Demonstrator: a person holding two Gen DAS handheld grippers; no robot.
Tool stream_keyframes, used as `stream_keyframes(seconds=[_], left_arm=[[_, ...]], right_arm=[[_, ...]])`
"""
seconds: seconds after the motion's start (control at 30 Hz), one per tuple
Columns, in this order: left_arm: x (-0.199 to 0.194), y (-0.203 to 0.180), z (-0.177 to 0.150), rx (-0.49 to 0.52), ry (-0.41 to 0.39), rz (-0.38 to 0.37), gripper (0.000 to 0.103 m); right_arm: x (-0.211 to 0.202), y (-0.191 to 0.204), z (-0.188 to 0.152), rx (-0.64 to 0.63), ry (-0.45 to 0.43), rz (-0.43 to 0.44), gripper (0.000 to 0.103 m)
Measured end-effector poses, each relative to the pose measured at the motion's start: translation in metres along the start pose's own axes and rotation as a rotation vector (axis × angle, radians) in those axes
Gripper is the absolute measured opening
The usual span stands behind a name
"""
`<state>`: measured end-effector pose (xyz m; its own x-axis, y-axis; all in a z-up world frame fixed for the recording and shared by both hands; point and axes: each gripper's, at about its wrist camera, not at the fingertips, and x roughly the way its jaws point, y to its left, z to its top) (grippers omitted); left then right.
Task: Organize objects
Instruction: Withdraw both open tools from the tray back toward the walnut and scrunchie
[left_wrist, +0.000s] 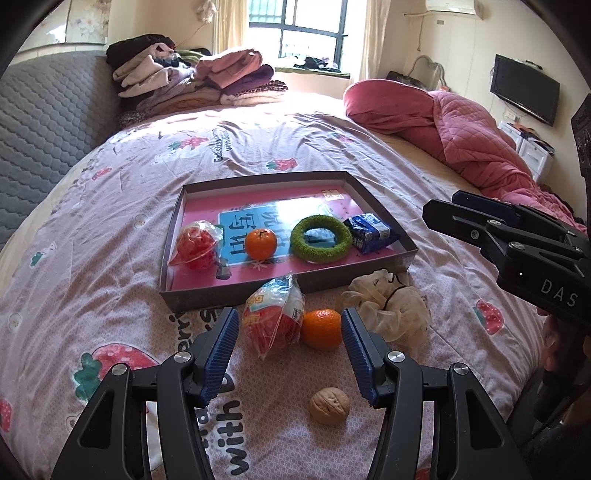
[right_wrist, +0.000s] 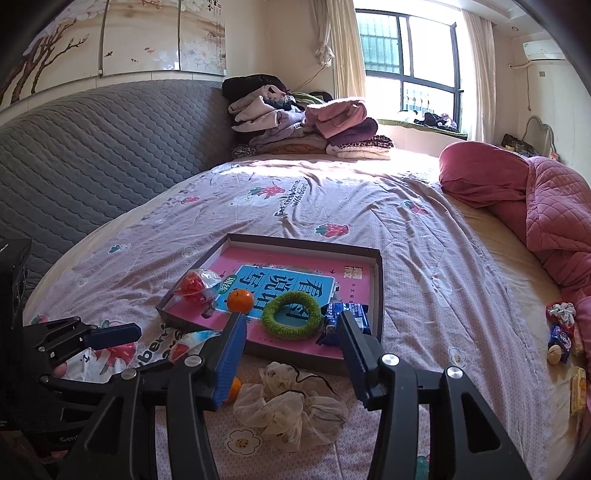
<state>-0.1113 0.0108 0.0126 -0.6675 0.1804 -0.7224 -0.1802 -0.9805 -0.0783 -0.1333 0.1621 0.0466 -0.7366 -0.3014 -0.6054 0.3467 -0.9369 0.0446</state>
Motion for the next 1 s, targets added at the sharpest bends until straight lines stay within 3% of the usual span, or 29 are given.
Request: stream_keyframes(seconds=[1.0], left_arm=[[0.005, -0.011, -0.027, 0.017, 0.059, -0.017, 0.059]], right_arm=[[0.008, -0.004, -0.033, 0.018, 0.078, 0.014, 0.051]])
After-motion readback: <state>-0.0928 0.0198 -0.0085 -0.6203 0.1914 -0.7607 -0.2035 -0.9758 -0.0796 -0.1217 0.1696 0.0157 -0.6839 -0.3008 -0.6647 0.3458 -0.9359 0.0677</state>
